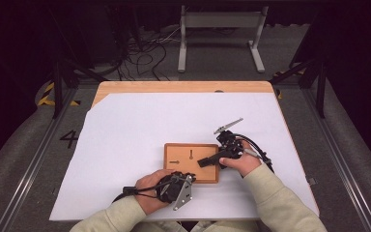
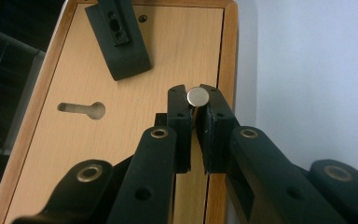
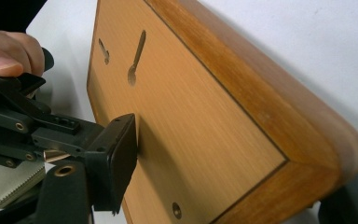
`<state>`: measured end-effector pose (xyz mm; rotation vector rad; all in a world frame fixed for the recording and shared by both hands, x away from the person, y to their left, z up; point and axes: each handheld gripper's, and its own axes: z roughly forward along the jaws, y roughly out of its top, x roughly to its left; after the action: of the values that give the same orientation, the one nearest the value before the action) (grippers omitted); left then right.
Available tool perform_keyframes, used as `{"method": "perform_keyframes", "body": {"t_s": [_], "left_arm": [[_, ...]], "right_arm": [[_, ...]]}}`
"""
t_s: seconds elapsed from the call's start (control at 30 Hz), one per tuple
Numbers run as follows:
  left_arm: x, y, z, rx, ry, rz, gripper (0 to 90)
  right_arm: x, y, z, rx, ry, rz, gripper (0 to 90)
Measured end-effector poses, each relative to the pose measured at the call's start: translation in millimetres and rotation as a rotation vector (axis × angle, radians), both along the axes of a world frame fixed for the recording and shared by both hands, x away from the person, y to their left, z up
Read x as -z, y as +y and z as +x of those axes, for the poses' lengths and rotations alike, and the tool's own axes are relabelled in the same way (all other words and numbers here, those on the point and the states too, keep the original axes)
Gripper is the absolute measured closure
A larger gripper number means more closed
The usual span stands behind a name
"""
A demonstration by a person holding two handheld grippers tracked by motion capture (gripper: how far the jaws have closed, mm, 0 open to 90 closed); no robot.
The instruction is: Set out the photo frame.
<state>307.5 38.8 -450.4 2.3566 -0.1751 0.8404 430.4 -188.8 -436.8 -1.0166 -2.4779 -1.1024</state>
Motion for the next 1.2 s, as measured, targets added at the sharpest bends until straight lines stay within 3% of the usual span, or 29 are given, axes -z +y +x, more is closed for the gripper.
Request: {"method": "perform_keyframes", "body": {"t_s": [0.23,0.33,0.63,0.73,0.9,1.03,1.1,1.17,1.2], "left_arm": [[-1.1,2.4,1.5,-0.003,0.028,-0.009,83.6],[-2.1,4.7,2.8,0.000,0.064,-0.025,83.0],[-21.3,23.4,6.5,0.024,0.254,-0.192,71.6],[-29.0,28.5,6.2,0.046,0.292,-0.233,69.7],[-47.4,43.8,8.2,0.055,0.361,-0.374,65.4],[-56.9,61.9,16.4,-0.012,0.365,-0.477,64.7],[-58.3,65.5,18.2,-0.026,0.364,-0.495,64.7],[-63.8,84.1,27.4,-0.086,0.363,-0.591,64.3],[-63.8,84.1,27.4,-0.086,0.363,-0.591,63.6]], "right_arm": [[0.2,-7.9,3.1,0.009,0.059,0.055,44.4],[0.7,-10.0,4.1,0.005,0.086,0.072,46.8],[-3.2,-12.5,3.3,-0.037,0.084,0.093,52.2],[-4.7,-12.5,2.0,-0.042,0.081,0.089,52.6],[-7.6,-13.1,0.3,-0.077,0.058,0.082,54.6],[-11.9,-13.1,-2.5,-0.114,0.029,0.081,57.0],[-13.6,-13.1,-3.8,-0.131,0.016,0.081,58.1],[-15.8,-13.3,-5.1,-0.152,0.009,0.083,59.7],[-15.8,-13.3,-5.1,-0.152,0.009,0.083,59.7]]}}
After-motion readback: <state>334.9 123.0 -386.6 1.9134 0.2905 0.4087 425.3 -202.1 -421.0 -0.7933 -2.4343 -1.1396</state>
